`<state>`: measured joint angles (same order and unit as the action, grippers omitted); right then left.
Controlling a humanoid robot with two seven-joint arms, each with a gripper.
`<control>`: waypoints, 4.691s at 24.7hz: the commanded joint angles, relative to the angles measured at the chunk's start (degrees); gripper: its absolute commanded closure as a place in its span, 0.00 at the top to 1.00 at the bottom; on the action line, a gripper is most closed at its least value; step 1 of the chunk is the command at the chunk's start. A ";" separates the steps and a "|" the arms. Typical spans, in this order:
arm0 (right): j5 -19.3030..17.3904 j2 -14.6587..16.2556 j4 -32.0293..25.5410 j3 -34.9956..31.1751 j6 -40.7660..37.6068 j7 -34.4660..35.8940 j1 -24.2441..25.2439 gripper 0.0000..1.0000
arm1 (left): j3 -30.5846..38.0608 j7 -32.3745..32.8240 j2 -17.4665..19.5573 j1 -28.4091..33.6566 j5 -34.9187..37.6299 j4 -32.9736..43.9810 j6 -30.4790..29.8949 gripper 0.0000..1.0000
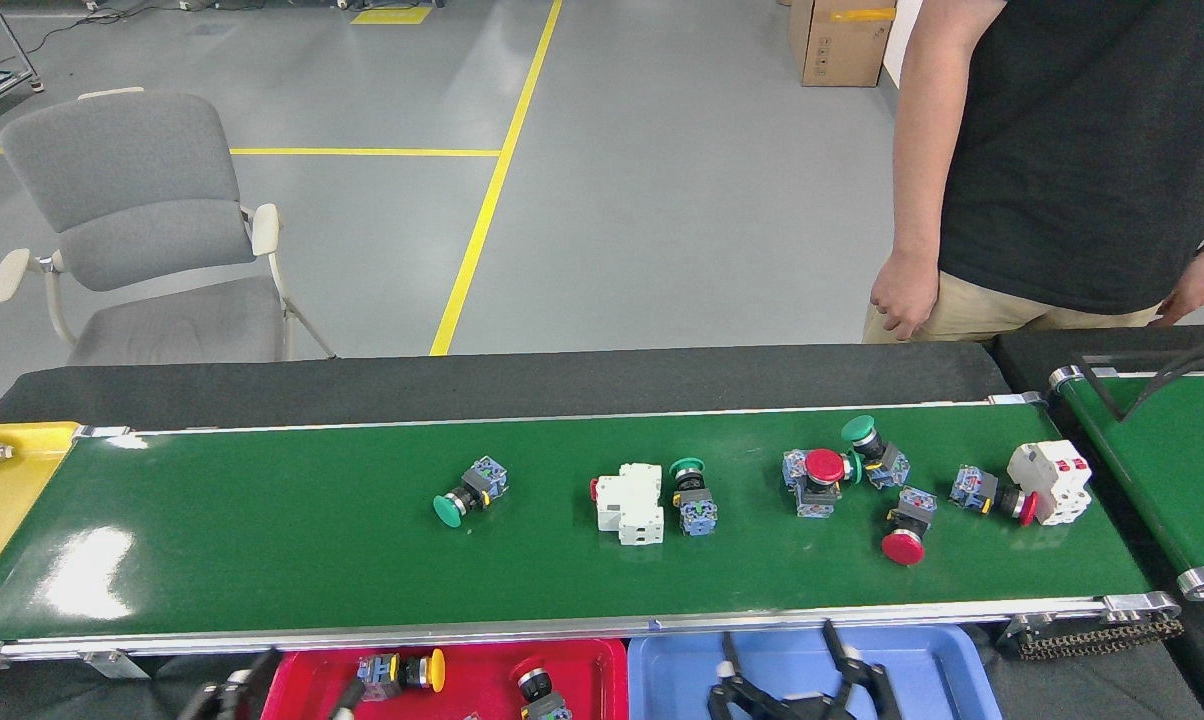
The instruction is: Pick switch part from conveyor to tray
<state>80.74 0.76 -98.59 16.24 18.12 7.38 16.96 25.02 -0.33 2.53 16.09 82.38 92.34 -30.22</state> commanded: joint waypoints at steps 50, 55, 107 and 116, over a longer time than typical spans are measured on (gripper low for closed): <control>-4.28 -2.87 15.98 33.94 7.54 -10.19 -29.70 0.02 | -17.46 -7.49 10.13 -31.03 3.93 -32.14 -11.88 0.16; -0.59 -2.34 11.41 42.29 7.72 -9.67 -26.54 1.00 | -17.46 -7.22 9.78 -14.77 3.49 -9.28 -14.78 0.29; -2.08 -8.93 33.73 17.77 6.84 -9.23 -37.26 0.04 | -12.28 1.30 8.02 -29.71 3.84 -28.71 13.69 0.95; -2.26 3.71 6.32 17.42 -0.54 -8.79 -22.68 0.02 | -10.52 -0.89 8.55 -29.71 2.78 -31.61 14.04 0.18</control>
<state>78.59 1.71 -87.56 34.31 20.64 -1.94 -6.83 14.42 -0.06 10.59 -13.16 85.39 60.54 -15.63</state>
